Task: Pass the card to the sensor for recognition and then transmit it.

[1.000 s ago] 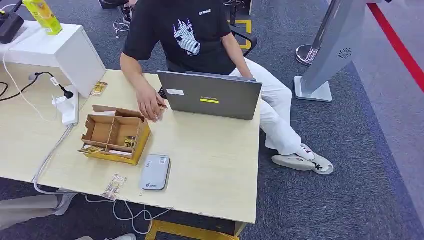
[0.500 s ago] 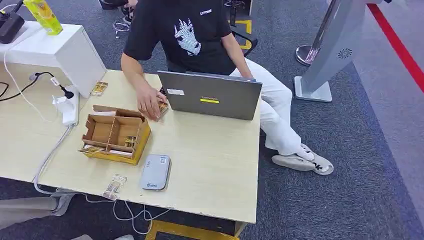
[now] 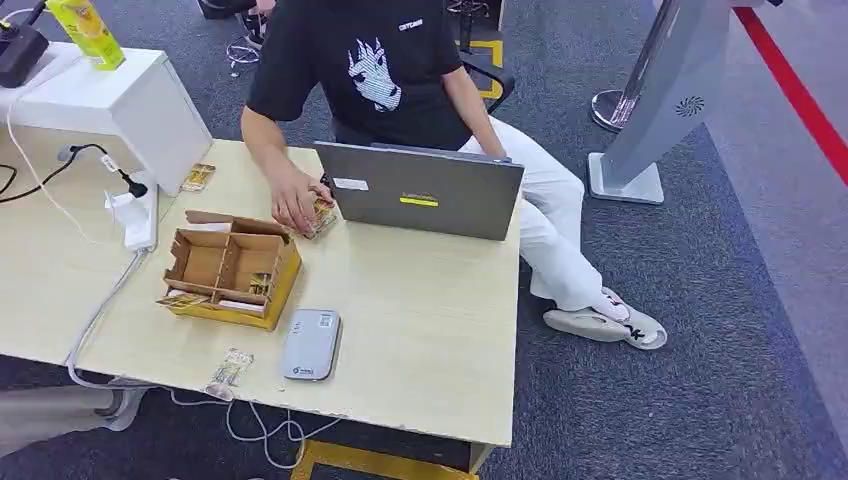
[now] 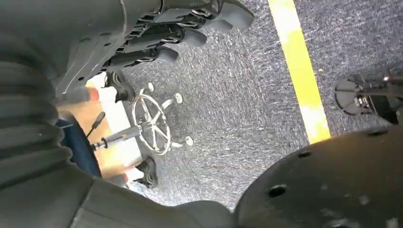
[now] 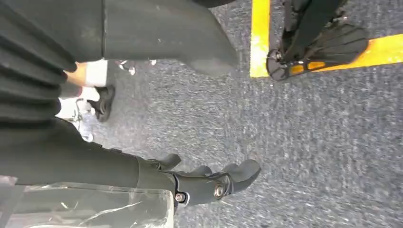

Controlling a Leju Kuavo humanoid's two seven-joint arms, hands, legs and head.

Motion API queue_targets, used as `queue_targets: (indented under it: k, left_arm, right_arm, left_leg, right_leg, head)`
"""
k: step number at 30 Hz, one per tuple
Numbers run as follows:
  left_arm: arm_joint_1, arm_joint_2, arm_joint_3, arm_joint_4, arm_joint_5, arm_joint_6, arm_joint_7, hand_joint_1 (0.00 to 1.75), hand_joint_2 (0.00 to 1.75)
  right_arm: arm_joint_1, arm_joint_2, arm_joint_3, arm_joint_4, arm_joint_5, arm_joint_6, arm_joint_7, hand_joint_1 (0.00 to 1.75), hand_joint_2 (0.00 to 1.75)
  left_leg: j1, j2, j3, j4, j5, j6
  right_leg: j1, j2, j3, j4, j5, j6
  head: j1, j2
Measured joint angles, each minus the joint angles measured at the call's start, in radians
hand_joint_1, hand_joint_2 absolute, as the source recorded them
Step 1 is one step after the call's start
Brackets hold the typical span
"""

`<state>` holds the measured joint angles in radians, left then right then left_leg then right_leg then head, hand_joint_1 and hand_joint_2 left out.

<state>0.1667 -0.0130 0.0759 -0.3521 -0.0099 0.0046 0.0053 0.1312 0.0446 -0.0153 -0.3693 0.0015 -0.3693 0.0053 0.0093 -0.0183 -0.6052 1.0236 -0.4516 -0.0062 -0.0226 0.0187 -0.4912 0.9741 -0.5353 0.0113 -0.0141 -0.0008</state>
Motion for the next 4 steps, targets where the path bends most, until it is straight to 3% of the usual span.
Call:
queue_targets:
  k: [4]
  left_arm:
    - [0.008,0.008,-0.024,-0.006,0.005,-0.005,-0.003,0.00,0.00]
  right_arm:
    - [0.004,-0.002,0.005,-0.009,0.000,0.000,-0.002,0.00,0.00]
  left_leg:
    - [0.000,0.000,0.000,0.000,0.000,0.000]
  right_leg:
    - [0.000,0.000,0.000,0.000,0.000,0.000]
  head:
    - [0.000,0.000]
